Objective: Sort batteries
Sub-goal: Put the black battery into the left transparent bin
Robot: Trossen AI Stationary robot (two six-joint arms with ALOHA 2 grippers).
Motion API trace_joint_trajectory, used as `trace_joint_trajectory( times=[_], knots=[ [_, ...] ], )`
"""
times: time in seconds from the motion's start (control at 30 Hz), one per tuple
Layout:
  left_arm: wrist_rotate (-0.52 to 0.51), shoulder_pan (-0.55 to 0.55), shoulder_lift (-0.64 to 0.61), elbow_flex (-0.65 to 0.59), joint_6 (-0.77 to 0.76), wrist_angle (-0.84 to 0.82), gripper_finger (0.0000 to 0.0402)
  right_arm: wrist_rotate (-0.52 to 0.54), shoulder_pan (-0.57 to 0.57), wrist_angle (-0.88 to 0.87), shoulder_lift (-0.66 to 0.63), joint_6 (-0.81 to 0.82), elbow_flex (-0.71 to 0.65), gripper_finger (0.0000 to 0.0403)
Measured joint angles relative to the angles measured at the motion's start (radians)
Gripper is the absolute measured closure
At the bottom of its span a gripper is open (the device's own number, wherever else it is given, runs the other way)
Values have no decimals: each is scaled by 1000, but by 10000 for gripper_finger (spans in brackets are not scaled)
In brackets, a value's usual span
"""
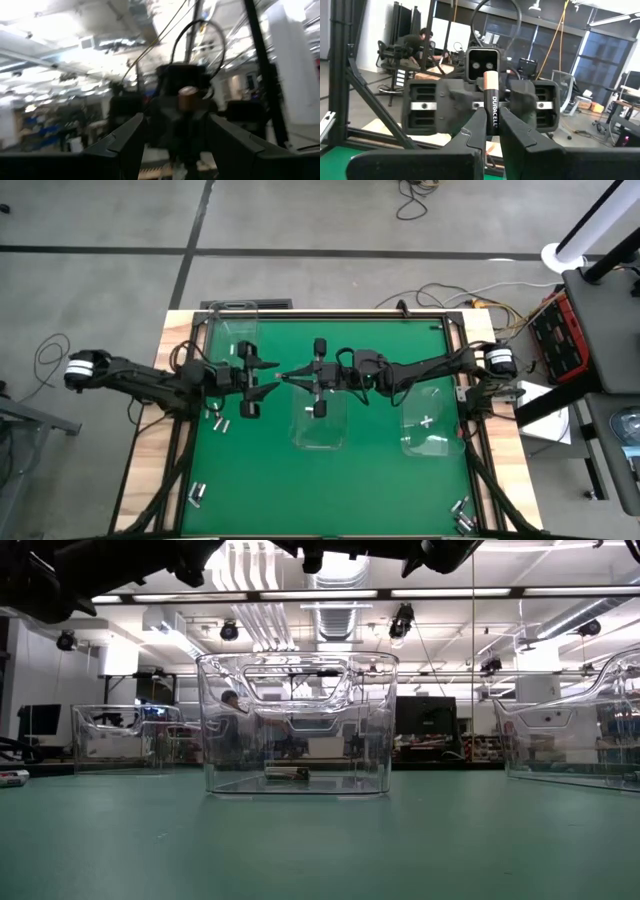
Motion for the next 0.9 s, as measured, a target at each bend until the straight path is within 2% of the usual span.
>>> trace_joint_trajectory(
  times=[0.2,0.53,0.67,0.9],
  knots=[
    [23,0,83,0,10,119,223,26,0,0,-1,0,0,375],
    [23,0,197,49,13,192,303,35,0,-4,-1,0,0,375],
    [24,0,212,63,13,209,320,44,0,1,-1,0,1,375],
    [24,0,184,21,13,224,323,49,0,-11,2,-3,2,375]
  ],
)
